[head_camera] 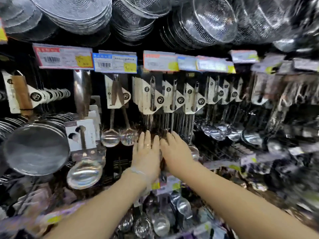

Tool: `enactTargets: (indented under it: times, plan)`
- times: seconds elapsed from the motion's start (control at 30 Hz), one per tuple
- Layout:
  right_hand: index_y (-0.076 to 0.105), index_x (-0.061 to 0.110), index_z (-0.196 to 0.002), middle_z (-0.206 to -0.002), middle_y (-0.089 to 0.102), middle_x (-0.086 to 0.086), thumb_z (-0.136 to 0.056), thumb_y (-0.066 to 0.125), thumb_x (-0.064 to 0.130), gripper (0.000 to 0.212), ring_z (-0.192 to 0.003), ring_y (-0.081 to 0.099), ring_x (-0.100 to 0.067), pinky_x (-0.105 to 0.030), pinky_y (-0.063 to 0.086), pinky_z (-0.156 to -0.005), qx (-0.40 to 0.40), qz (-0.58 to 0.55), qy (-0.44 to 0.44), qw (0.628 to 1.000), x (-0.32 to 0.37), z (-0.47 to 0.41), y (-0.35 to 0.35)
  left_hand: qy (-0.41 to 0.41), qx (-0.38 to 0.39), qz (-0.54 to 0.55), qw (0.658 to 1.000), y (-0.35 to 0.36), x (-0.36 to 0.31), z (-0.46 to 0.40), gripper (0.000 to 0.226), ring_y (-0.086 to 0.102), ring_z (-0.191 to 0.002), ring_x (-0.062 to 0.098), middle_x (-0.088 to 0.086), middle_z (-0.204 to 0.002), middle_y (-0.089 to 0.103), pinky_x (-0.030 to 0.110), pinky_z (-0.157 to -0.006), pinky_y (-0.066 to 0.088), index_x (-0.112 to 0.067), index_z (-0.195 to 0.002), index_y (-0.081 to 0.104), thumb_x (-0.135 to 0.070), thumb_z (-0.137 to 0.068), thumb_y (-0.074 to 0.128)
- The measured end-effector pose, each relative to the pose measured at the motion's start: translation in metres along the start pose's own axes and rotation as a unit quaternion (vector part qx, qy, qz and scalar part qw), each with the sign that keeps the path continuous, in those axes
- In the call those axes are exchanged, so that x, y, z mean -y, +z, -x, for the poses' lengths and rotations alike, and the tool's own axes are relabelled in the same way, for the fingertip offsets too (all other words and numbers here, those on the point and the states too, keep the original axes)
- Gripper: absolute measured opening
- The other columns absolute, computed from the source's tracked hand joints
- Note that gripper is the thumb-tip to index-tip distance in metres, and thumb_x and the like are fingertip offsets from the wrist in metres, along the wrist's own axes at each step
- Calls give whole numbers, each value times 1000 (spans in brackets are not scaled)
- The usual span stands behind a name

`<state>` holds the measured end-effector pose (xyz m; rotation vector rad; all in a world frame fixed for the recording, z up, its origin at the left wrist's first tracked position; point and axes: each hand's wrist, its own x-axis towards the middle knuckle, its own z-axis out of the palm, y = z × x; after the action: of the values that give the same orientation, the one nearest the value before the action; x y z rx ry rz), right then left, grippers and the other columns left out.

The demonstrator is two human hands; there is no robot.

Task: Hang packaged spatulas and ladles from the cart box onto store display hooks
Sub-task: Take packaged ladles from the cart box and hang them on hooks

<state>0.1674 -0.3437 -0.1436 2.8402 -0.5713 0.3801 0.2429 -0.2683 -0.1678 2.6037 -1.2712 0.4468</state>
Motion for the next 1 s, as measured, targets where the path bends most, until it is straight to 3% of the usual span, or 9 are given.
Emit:
enactTargets:
  times: [0.23,0.4,0.5,0.7,0.87,1.0]
  plan:
    - [26,6,-138,-149,20,-17,-88,51,12,56,-143,11,-29,-42,23,-114,43,15,149,988,-152,127,5,85,26,55,995,18,-172,11,80,-16,-143,28,11,-156,-14,44,-116,1,-16,-147,-4,-12,-87,48]
    - [20,6,-143,-153,16,-18,-93,47,17,58,-143,10,-31,-43,22,-113,94,19,265,959,-271,247,17,159,140,77,974,56,-349,45,78,-18,-142,29,9,-156,-15,48,-116,1,-16,-147,-8,-11,-89,43]
    - [26,4,-140,-151,19,-19,-93,45,17,52,-142,13,-31,-43,23,-113,130,27,331,934,-335,321,22,227,169,75,956,74,-442,68,81,-19,-142,29,11,-156,-15,47,-116,-1,-16,-147,-6,-11,-86,46]
    - [24,9,-142,-151,22,-14,-90,51,16,59,-142,14,-30,-43,25,-112,150,38,462,873,-445,438,34,333,181,73,923,93,-586,84,73,-13,-144,28,11,-156,-9,47,-116,1,-17,-147,0,-17,-89,45]
    - [20,8,-144,-155,10,-17,-89,53,11,64,-145,5,-34,-46,18,-115,189,33,527,828,-524,487,62,417,184,69,887,131,-693,74,75,-15,-143,28,10,-156,-13,48,-116,2,-18,-147,-1,-16,-89,45]
    - [29,7,-137,-149,21,-18,-83,60,11,62,-141,15,-34,-46,24,-110,190,54,556,807,-601,495,81,460,174,67,868,159,-773,33,75,-13,-143,28,11,-156,-9,47,-115,2,-17,-147,0,-20,-90,49]
